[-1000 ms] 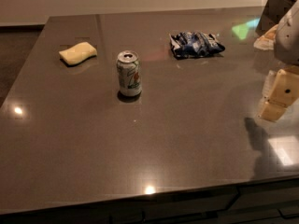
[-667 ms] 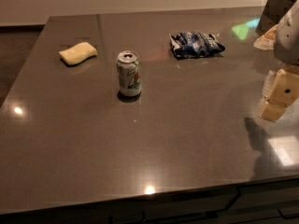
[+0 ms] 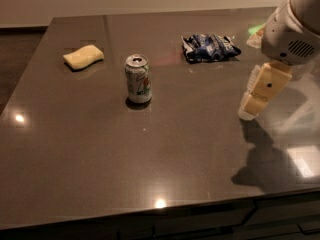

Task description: Knock 7up can over

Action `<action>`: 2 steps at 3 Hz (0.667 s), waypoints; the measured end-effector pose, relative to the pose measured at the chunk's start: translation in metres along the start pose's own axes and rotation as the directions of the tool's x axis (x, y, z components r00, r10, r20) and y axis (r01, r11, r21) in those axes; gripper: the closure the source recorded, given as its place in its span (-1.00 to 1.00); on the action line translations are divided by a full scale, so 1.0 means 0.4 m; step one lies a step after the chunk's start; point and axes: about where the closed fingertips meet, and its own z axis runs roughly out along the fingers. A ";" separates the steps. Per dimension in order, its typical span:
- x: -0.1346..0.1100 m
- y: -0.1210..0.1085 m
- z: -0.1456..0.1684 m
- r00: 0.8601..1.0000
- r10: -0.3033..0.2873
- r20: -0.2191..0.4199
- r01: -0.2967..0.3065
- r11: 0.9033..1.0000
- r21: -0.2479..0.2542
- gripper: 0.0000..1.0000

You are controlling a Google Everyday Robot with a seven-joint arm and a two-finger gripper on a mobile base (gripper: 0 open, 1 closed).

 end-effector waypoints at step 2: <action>-0.199 -0.088 0.144 0.987 0.031 0.160 -0.036 0.999 0.029 -1.00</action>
Offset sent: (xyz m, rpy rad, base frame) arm 0.1161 0.1246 -0.0282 0.2447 -0.1280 -0.0174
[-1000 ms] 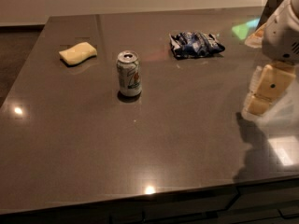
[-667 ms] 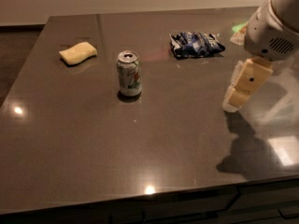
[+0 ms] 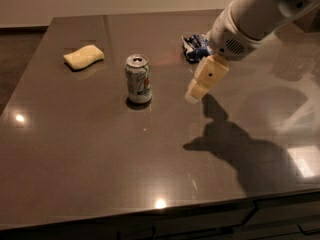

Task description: Knock 7up can over

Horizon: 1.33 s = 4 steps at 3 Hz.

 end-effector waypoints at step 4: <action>-0.244 0.020 0.224 0.987 -0.007 0.160 0.022 0.996 -0.091 -1.00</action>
Offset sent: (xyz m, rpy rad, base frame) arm 0.0621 0.1073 -0.0272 0.1547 -0.0208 0.0569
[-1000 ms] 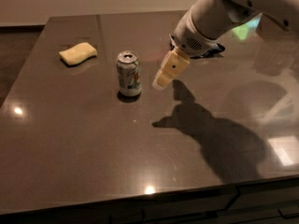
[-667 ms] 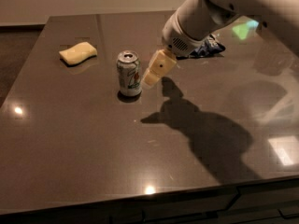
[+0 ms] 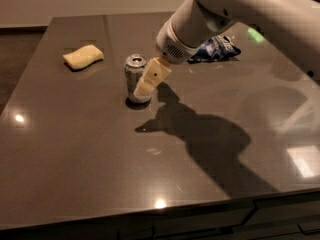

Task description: Knock 7up can over

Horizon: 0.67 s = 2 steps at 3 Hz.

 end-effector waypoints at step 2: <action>-0.040 0.025 0.062 1.000 0.000 0.009 0.000 0.999 -0.053 -0.50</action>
Offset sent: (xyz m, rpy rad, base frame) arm 0.0027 0.0364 -0.0155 0.0233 0.0587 0.0365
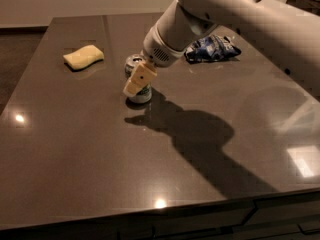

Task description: Knock 7up can over

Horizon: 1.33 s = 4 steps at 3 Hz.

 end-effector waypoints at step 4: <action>-0.001 0.058 -0.168 0.936 -0.178 -0.303 0.179 0.984 -0.025 1.00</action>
Offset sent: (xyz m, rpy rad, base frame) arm -0.0173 -0.0040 0.0336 -0.0726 0.0539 0.0673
